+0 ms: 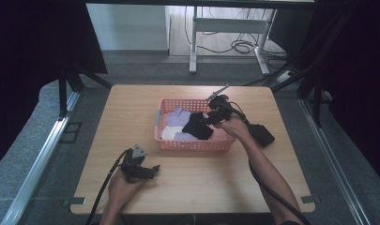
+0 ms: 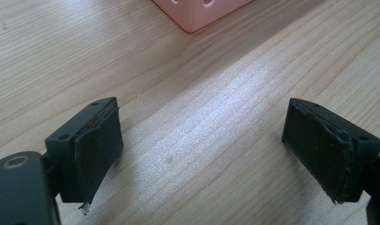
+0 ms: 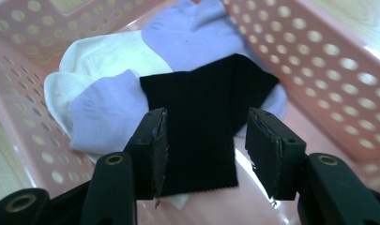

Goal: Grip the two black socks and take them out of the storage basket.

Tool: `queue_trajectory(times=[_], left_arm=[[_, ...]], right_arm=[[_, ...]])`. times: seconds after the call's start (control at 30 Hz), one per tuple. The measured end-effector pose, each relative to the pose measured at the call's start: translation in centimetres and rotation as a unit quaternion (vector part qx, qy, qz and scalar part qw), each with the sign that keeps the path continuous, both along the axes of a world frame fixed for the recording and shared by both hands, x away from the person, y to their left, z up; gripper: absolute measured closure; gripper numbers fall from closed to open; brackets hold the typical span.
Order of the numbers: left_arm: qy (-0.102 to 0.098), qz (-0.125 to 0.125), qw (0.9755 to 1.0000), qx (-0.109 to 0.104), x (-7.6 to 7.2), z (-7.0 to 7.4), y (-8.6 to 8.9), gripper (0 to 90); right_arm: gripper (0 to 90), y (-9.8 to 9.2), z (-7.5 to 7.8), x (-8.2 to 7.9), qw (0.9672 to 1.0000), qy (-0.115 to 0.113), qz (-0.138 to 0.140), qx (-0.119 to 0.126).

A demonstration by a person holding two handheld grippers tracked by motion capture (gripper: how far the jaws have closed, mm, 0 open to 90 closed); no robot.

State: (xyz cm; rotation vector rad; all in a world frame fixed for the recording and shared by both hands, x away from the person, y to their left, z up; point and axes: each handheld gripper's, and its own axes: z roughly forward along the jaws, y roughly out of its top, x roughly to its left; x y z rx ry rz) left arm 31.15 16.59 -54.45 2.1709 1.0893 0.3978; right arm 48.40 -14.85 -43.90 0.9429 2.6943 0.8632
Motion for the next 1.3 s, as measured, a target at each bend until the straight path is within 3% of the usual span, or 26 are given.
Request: queue_trajectory(times=[0.43, 0.6, 0.77, 0.8, 0.93, 0.97, 1.0, 1.27, 1.3], left_arm=[[0.0, 0.001, 1.0, 0.0, 0.0, 0.0, 0.0, 12.2], [0.0, 0.0, 1.0, 0.0, 0.0, 0.0, 0.0, 12.2], [0.0, 0.0, 1.0, 0.0, 0.0, 0.0, 0.0, 12.2], [0.0, 0.0, 1.0, 0.0, 0.0, 0.0, 0.0, 12.2], [0.0, 0.0, 1.0, 0.0, 0.0, 0.0, 0.0, 12.2], [0.0, 0.0, 1.0, 0.0, 0.0, 0.0, 0.0, 12.2], [0.0, 0.0, 1.0, 0.0, 0.0, 0.0, 0.0, 12.2], [0.0, 0.0, 1.0, 0.0, 0.0, 0.0, 0.0, 12.2], [0.0, 0.0, 1.0, 0.001, 0.0, 0.0, 0.0, 12.2]], right_arm=[[50.5, 4.9, -2.9, 1.0, 0.9987, 0.018, 0.04, -0.026], [48.7, 5.9, -4.0, 1.3, 0.9981, 0.027, 0.046, -0.031], [44.6, 6.7, -5.5, 1.8, 0.9962, 0.035, 0.053, -0.06], [48.7, 6.9, -6.0, 2.0, 0.9943, 0.034, 0.06, -0.081], [75.0, 6.8, -6.2, 2.2, 0.9954, 0.05, 0.048, -0.067], [75.0, 6.8, -6.2, 2.2, 0.9954, 0.05, 0.048, -0.067], [82.5, 6.7, -6.0, 2.1, 0.9955, 0.044, 0.043, -0.072], [84.8, 6.2, -4.5, 2.0, 0.9973, 0.023, 0.036, -0.06], [84.8, 6.0, -3.8, 1.9, 0.9979, 0.014, 0.033, -0.053]])
